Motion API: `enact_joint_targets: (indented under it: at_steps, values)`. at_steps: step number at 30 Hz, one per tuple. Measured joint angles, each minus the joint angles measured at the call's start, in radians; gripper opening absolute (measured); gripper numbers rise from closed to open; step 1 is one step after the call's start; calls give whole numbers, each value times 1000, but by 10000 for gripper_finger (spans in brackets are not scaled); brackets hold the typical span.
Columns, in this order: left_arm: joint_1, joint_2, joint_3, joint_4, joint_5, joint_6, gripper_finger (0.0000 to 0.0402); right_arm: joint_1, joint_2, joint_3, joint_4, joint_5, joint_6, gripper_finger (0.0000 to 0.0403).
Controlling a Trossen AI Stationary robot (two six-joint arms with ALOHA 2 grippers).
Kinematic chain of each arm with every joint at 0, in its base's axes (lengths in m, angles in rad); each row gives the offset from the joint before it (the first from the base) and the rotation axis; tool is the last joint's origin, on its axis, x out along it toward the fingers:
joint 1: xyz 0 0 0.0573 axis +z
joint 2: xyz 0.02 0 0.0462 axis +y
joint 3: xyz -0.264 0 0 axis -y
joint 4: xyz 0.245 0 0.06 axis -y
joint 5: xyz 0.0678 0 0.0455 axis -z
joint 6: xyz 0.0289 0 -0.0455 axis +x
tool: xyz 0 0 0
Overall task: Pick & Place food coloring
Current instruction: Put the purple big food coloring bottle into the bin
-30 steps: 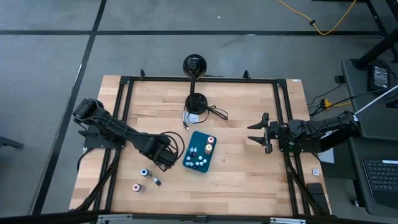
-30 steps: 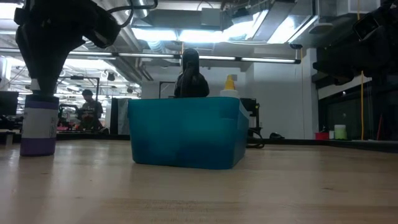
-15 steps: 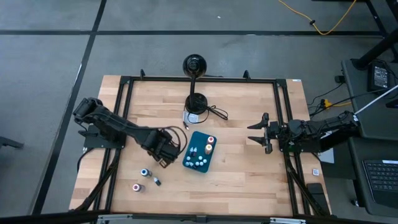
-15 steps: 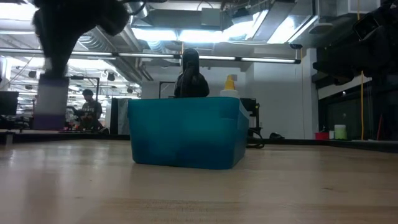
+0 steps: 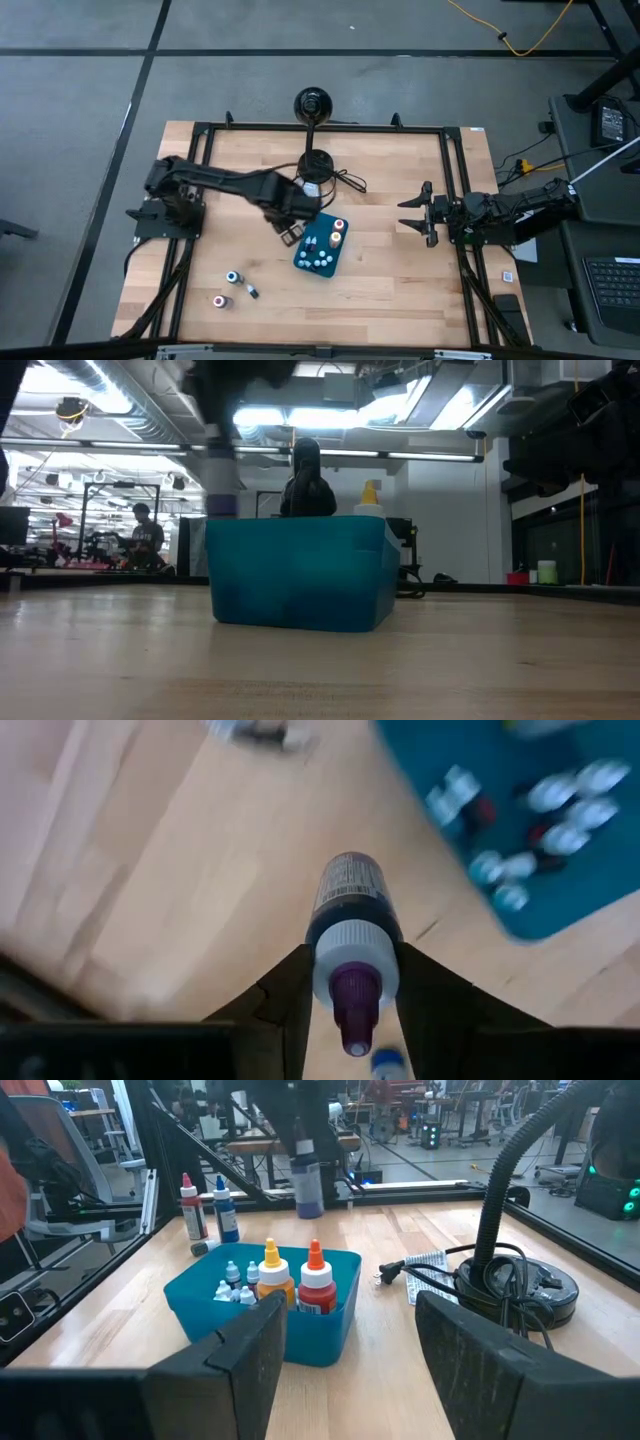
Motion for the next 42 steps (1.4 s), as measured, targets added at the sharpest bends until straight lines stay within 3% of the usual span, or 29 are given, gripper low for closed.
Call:
enact_joint_targets:
  at_steps: [9,16,37,42]
  values:
    - [55,204,269,-8,-1,191,123,0,0,0,0,0,0,223]
    - [68,324,405,-7,-1,261,121,0,0,0,0,0,0,223]
    - [72,486,416,112,9,336,122,0,0,0,0,0,0,223]
    - [68,493,416,114,26,353,154,0,0,0,0,0,0,223]
